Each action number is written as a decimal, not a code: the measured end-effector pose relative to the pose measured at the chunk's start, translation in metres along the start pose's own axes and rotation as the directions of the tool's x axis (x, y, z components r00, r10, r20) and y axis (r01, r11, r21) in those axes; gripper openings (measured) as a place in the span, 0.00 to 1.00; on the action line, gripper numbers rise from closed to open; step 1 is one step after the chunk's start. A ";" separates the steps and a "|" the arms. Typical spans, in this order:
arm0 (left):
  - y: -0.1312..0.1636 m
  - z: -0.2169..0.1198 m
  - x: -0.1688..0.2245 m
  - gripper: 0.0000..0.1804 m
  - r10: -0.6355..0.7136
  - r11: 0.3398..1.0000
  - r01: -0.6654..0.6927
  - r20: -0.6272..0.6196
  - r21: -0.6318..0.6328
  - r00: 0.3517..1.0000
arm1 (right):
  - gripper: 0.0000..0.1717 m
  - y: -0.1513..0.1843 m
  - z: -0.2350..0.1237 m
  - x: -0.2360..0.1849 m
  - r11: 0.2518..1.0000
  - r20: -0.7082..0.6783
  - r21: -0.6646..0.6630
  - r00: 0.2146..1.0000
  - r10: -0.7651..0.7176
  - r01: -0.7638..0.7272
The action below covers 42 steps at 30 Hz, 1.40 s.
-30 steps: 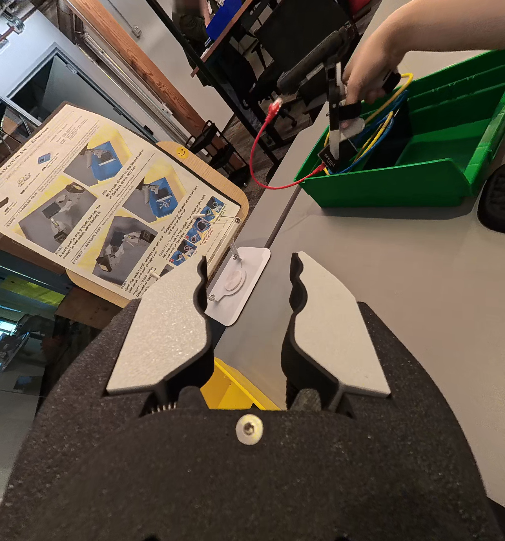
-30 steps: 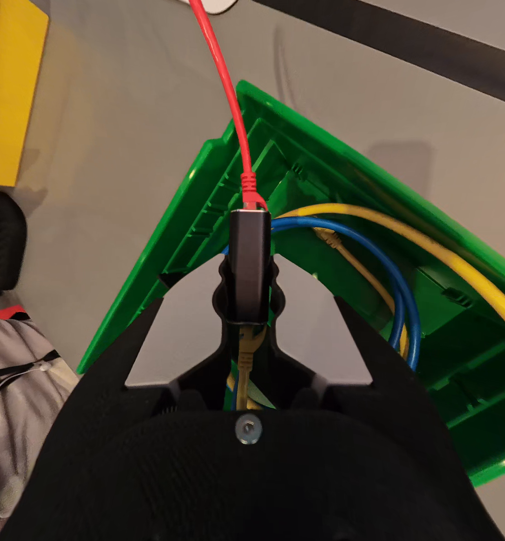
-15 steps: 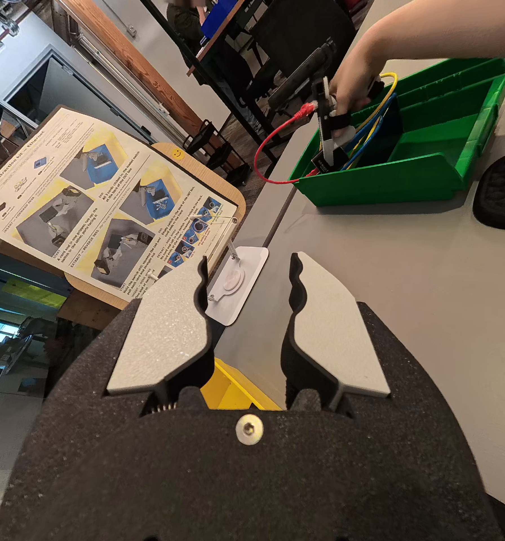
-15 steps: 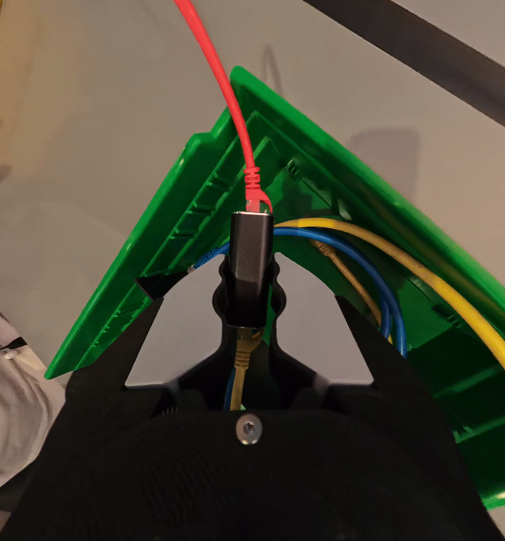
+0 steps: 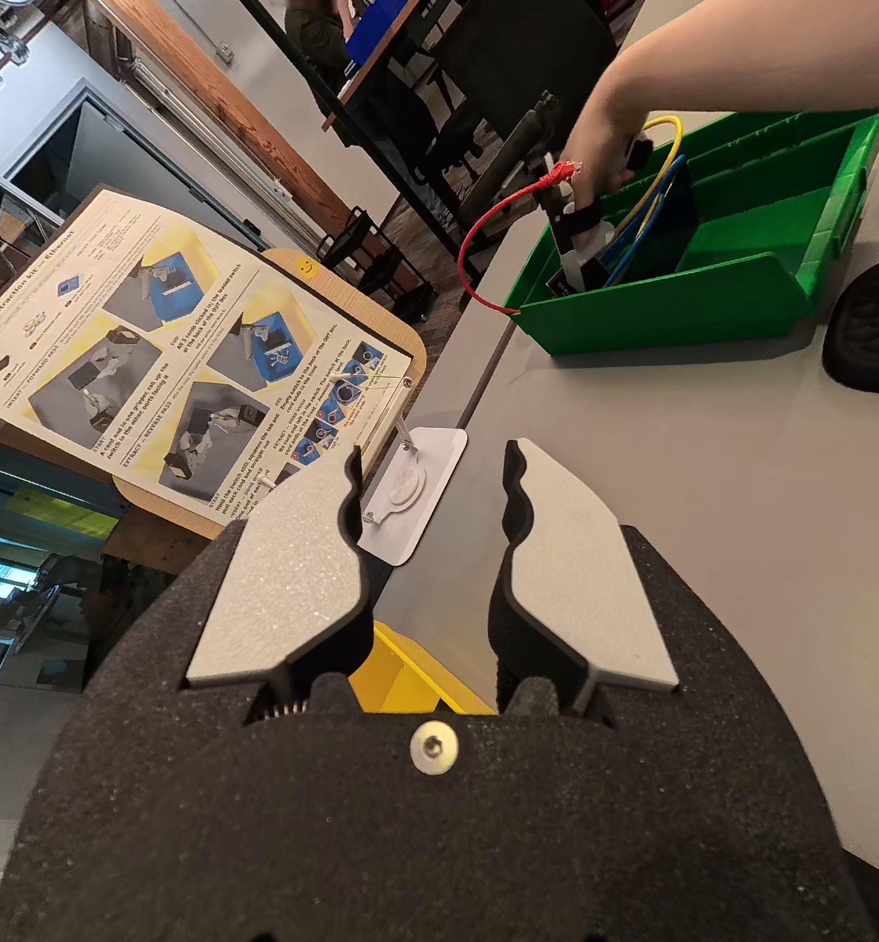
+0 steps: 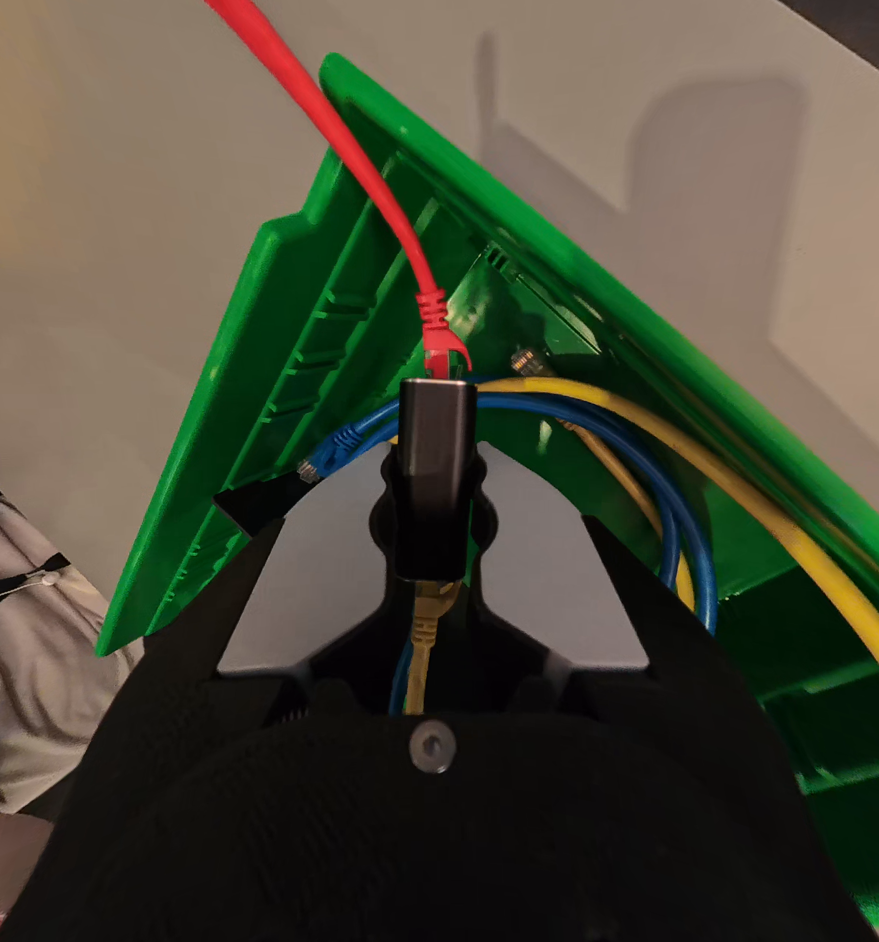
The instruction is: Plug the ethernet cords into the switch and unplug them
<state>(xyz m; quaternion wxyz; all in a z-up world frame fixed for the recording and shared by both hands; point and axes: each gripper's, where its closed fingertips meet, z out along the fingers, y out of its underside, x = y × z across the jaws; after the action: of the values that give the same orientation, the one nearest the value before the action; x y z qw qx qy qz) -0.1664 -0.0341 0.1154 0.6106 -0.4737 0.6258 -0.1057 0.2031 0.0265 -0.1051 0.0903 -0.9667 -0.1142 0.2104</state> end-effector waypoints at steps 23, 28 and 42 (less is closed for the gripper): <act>0.000 0.000 0.003 0.29 0.009 1.000 -0.009 -0.012 -0.004 1.000 | 0.27 -0.010 -0.030 -0.023 0.964 0.055 0.193 0.979 -0.197 0.184; 0.001 0.001 0.004 0.29 0.012 1.000 -0.012 -0.015 -0.010 1.000 | 0.28 -0.008 -0.031 -0.029 0.959 0.008 0.138 0.968 -0.250 0.246; 0.002 0.000 0.004 0.28 0.016 1.000 -0.016 -0.015 -0.016 1.000 | 0.14 -0.011 -0.052 -0.049 0.929 -0.109 0.092 0.931 -0.349 0.359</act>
<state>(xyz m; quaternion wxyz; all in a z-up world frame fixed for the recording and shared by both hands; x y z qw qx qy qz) -0.1666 -0.0360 0.1118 0.6031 -0.4727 0.6348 -0.0992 0.1798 0.0171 -0.0367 0.1853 -0.9322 -0.2708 0.1528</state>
